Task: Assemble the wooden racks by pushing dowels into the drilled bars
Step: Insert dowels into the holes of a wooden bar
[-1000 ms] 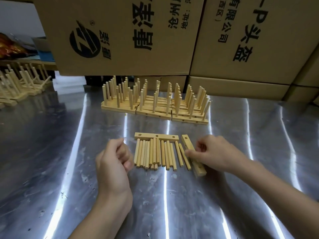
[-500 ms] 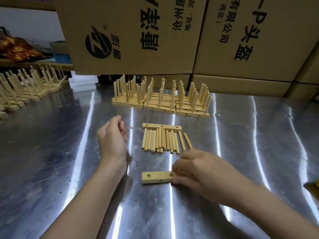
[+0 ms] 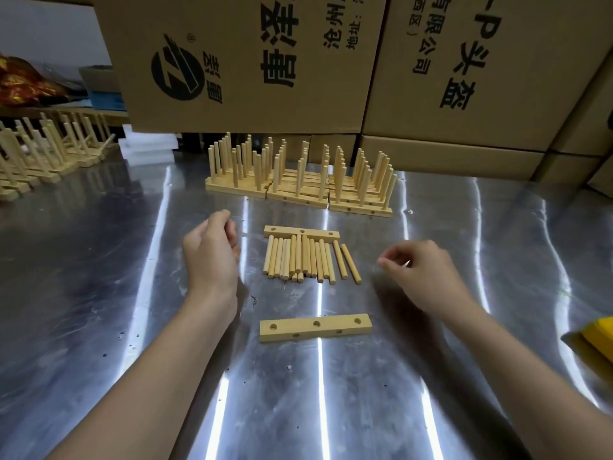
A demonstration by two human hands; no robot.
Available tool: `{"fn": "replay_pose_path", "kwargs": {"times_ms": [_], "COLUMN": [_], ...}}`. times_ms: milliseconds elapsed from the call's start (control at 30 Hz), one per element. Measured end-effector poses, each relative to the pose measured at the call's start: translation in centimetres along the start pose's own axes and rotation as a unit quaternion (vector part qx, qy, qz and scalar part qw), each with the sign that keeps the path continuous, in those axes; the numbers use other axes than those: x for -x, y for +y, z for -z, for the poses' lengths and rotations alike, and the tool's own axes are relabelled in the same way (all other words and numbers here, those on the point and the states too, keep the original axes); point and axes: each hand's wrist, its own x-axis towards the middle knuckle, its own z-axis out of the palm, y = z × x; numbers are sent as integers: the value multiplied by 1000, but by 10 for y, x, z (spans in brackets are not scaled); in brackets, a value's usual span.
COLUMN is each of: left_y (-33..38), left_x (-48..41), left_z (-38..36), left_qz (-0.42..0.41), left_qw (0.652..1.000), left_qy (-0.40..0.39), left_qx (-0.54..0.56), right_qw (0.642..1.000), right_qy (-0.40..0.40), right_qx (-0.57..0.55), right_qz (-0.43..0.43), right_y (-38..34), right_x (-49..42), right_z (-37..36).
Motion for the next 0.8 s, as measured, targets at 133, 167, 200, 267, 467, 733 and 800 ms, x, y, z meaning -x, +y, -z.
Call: {"fn": "replay_pose_path", "kwargs": {"times_ms": [133,167,200,267,467,733,800], "left_y": [-4,-5,-6,-8,-14,-20,-20], "left_x": [-3,-4,-4,-6,-11,-10,-9], "left_z": [1,1,1,1,-2,-4,-6], "left_qz": [10,17,24,31,36,15,9], "left_qw": [1000,1000,1000,999,999,998,998], "left_qy": [9,12,13,14,20,8,5], "left_qx": [1,-1,-3,-7,-29,-63,-67], "right_qw": [998,998,998,998,982,977,979], "right_qy": [40,45,44,45,21,19,22], "right_qx": [-39,-49,-48,-30,34,58,68], "right_qz": [0,3,6,25,187,202,191], "right_y": [10,11,12,11,-11,-25,-26], "right_x": [10,11,12,14,19,20,19], "right_z": [-18,-18,-18,-18,-26,-35,-36]}}
